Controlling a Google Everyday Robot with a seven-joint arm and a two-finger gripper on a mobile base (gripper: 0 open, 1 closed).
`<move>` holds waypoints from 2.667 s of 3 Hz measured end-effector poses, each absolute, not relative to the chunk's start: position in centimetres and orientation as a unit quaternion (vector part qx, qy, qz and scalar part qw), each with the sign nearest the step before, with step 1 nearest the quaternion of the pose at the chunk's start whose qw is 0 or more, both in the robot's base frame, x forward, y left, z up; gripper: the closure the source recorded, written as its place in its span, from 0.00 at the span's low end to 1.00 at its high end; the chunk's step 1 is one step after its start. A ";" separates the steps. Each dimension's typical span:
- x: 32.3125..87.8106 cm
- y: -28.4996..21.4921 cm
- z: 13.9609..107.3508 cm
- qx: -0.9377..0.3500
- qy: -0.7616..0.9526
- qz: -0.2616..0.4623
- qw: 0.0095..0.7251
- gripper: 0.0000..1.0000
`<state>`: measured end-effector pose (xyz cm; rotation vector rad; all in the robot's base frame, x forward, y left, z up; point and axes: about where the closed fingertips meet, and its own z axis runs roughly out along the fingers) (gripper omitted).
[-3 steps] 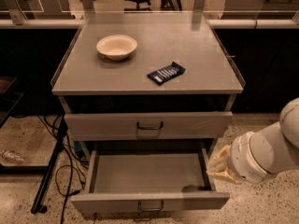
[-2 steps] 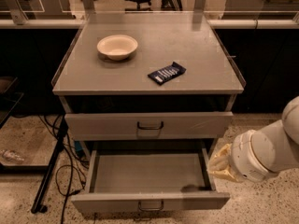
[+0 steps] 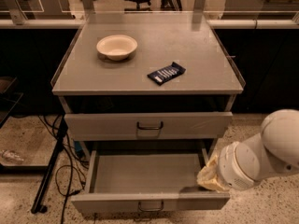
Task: Close middle drawer
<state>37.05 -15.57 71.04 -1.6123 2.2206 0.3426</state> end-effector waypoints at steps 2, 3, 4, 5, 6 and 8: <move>36.2 -15.4 61.9 -0.555 0.785 0.177 0.210 1.00; 35.9 -15.2 58.1 -0.557 0.780 0.192 0.212 1.00; 35.4 -14.9 53.4 -0.554 0.779 0.208 0.209 1.00; 32.2 -14.1 50.0 -0.550 0.781 0.220 0.200 1.00; 32.5 -13.6 46.8 -0.545 0.785 0.226 0.188 1.00; 38.7 -12.4 44.9 -0.554 0.779 0.222 0.192 0.86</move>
Offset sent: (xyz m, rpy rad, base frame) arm -0.0117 -0.0077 -0.1429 0.1934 0.0242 -0.0064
